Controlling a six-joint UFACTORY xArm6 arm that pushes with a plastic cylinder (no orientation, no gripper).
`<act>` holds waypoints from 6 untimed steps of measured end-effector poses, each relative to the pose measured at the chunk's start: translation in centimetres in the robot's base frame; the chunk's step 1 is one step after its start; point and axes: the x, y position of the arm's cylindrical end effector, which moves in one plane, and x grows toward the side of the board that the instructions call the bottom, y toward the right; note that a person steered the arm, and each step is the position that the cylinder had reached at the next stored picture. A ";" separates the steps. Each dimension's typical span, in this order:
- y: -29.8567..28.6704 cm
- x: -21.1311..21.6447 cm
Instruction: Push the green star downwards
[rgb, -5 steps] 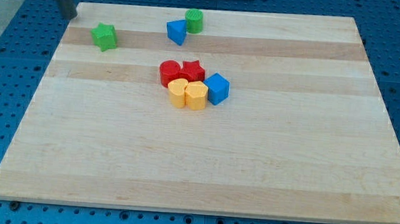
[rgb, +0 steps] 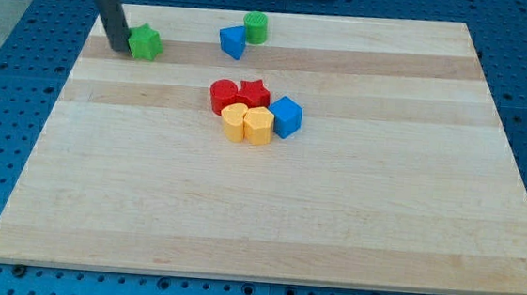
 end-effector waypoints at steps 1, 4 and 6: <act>1.1 -2.4; 5.0 1.6; 5.1 2.8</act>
